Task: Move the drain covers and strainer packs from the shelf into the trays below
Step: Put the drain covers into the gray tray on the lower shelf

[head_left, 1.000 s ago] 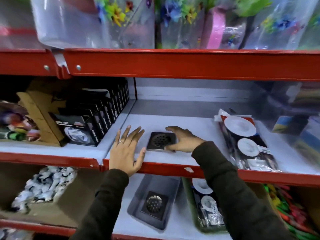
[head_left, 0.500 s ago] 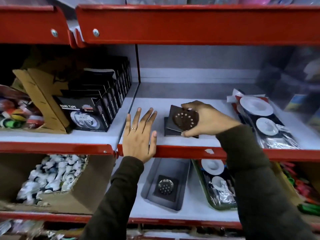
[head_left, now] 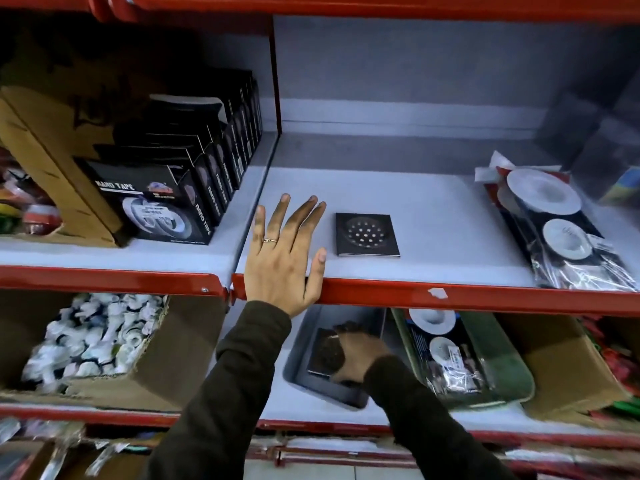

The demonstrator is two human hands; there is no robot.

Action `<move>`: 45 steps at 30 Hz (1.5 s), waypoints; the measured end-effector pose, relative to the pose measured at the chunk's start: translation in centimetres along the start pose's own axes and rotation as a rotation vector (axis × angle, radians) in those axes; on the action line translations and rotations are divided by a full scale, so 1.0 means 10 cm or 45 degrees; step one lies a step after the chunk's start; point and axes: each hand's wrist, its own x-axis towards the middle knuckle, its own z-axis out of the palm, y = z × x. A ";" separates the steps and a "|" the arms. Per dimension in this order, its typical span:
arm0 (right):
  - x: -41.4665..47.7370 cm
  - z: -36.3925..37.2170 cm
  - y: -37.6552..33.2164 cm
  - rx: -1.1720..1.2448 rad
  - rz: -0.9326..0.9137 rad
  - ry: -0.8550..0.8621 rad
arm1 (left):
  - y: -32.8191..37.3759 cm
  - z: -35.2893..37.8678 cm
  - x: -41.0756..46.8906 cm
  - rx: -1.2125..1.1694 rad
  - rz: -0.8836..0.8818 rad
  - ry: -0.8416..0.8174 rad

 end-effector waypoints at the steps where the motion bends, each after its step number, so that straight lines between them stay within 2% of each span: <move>1: 0.15 0.13 0.02 0.012 0.031 0.004 | 0.00 0.00 0.00 0.005 0.004 0.008; 6: 0.50 0.47 0.14 -0.016 0.081 -0.021 | 0.00 -0.01 0.00 0.023 -0.010 0.030; 9: 0.45 0.47 0.12 -0.047 0.034 0.037 | 0.01 -0.01 0.01 0.038 -0.020 -0.004; 12: 0.16 0.28 0.00 0.088 -0.031 0.096 | 0.02 -0.03 0.00 0.043 -0.027 -0.011; 16: -0.61 -0.31 -0.22 0.291 -0.310 0.117 | 0.04 -0.03 -0.02 0.029 -0.038 -0.001; 18: -1.02 -0.74 -0.31 0.447 -0.453 0.240 | 0.04 -0.04 -0.01 0.015 -0.042 -0.004; 21: -1.25 -1.35 -0.30 0.638 -0.568 0.638 | 0.05 -0.06 -0.01 0.016 -0.046 -0.023; 23: -1.13 -1.70 -0.18 0.550 -0.530 0.795 | 0.06 -0.07 0.00 0.023 -0.054 -0.027; 25: -0.83 -1.97 -0.01 0.283 -0.346 0.671 | 0.07 -0.08 0.00 0.027 -0.061 -0.029; 27: -0.56 -2.15 0.08 0.045 -0.125 0.368 | 0.06 -0.08 -0.01 0.032 -0.064 -0.041; 29: -0.37 -2.29 0.10 -0.010 -0.051 0.155 | 0.07 -0.08 -0.01 0.028 -0.067 -0.043; 30: -0.32 -2.33 0.08 -0.034 -0.047 0.123 | 0.07 -0.09 -0.01 0.027 -0.072 -0.045; 34: -0.29 -2.44 -0.03 -0.108 -0.075 0.113 | 0.07 -0.10 0.00 0.030 -0.078 -0.045; 37: -0.39 -2.42 -0.01 -0.097 -0.084 0.203 | 0.08 -0.11 0.00 0.025 -0.074 -0.048; 41: -0.83 -2.37 -0.01 0.019 -0.141 0.368 | 0.09 -0.12 0.01 0.008 -0.072 -0.034; 45: -1.41 -2.08 -0.08 0.069 -0.205 0.348 | 0.09 -0.12 -0.01 -0.010 -0.081 -0.045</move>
